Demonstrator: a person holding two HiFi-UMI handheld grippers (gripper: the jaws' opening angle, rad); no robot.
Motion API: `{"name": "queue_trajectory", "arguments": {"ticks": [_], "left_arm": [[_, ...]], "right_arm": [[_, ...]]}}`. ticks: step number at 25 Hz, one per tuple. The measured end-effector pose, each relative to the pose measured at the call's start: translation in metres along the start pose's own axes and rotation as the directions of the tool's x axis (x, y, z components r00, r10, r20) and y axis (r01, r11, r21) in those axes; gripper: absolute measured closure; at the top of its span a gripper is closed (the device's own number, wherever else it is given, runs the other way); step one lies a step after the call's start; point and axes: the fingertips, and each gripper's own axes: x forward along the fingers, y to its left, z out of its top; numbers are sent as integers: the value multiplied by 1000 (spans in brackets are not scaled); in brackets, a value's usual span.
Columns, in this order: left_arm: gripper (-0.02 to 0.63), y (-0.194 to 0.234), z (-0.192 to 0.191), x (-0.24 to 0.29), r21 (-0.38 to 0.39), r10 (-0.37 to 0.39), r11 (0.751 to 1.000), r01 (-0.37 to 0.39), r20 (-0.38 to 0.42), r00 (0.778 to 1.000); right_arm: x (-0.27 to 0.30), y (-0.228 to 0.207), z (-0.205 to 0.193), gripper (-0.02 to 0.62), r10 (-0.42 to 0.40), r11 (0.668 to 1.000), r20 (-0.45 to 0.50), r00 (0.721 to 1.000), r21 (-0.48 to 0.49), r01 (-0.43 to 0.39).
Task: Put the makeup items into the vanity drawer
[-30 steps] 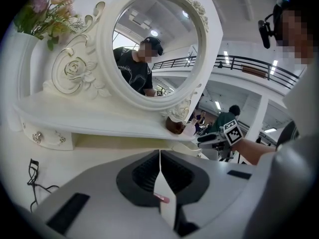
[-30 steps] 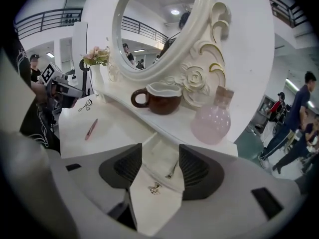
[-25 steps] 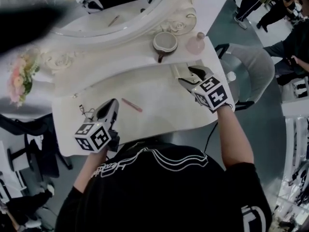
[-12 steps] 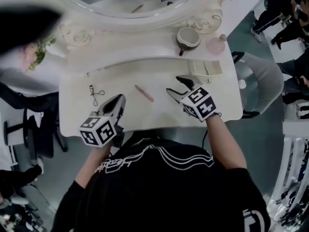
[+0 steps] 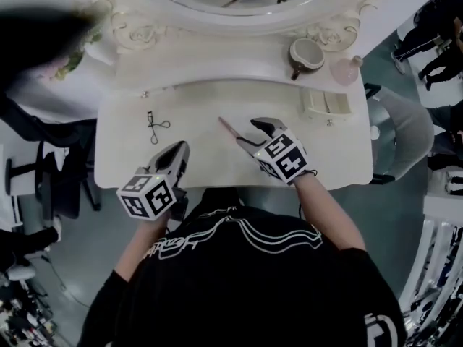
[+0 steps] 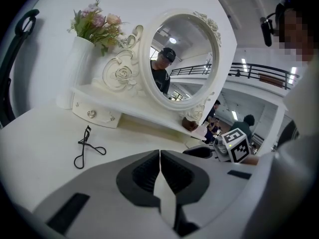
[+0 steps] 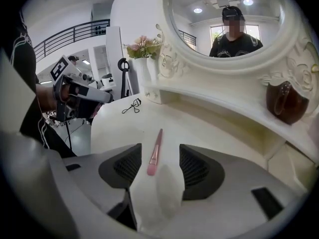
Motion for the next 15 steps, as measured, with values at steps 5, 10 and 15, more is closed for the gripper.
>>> {"name": "queue_trajectory", "arguments": {"ticks": [5,10,15], "left_arm": [[578,6,0,-8,-7,16,1000,-16,8,1000],[578,13,-9,-16,-20,34,999,-34,3,999],[578,21,-16,-20,-39,44,998,-44,-2,999]], "right_arm": [[21,11,-2,350,16,1000,-29,999,-14,-16],[40,14,-8,383,0,1000,-40,999,-6,0],[48,14,-13,440,-23,1000,-57,998,-9,22]]}}
